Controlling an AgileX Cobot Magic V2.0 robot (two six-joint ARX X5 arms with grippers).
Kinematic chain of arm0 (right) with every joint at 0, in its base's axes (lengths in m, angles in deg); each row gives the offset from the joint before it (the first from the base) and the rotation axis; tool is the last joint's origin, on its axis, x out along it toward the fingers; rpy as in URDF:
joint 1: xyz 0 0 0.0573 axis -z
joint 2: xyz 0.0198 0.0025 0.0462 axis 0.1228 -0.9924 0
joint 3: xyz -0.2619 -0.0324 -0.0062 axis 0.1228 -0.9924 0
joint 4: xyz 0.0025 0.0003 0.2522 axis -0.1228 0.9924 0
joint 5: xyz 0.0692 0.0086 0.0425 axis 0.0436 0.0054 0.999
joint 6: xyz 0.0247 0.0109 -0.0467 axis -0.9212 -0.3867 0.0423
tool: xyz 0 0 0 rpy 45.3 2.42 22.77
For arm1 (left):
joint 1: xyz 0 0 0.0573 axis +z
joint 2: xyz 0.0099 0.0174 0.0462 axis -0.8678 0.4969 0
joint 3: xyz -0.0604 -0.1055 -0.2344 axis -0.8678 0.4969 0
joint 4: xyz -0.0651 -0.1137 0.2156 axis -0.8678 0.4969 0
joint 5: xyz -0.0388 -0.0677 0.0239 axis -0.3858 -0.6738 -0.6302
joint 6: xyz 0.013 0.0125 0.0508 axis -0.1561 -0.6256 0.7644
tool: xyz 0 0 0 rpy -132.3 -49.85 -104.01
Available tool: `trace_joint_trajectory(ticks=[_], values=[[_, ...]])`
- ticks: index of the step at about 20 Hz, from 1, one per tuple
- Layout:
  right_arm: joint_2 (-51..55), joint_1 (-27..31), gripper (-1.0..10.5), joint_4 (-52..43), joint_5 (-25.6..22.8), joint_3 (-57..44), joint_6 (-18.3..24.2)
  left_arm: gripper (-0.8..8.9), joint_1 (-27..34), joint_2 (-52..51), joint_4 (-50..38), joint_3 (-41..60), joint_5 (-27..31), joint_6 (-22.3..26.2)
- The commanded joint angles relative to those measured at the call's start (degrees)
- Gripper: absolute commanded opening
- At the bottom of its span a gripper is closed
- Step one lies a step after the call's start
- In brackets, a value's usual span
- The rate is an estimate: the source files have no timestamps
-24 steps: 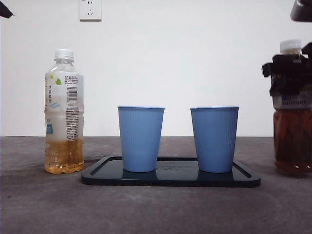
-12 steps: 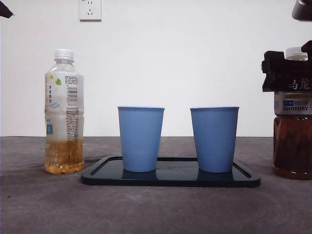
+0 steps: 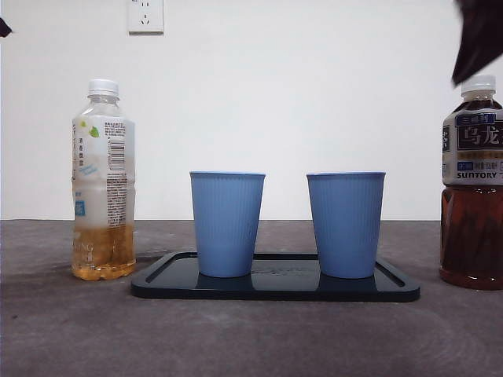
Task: Pour the drink into the cup
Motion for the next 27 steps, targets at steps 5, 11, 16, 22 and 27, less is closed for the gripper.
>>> trace_joint_trajectory(ticks=[5, 11, 16, 22, 27], values=[[13.6, -0.9, 4.4, 21.2, 6.1, 10.5, -7.5, 4.38, -0.2, 2.0, -12.4, 8.9, 2.3, -4.0], [16.9, -0.9, 4.4, 35.0, 7.7, 18.3, -7.4, 4.38, -0.3, 8.1, -23.4, 14.7, 5.4, -5.4], [16.9, -0.9, 4.4, 36.5, 8.7, 19.9, -7.5, 4.38, -0.3, 13.9, -33.7, 16.3, 7.6, -5.1], [16.8, -0.9, 4.4, 36.2, 8.6, 19.9, -7.7, 4.37, -0.3, 23.2, -42.4, 16.3, 8.0, -2.8], [16.8, -0.9, 4.4, 35.6, 8.6, 19.9, -7.4, 4.37, -0.3, 30.5, -51.9, 16.3, 8.1, -2.7]])
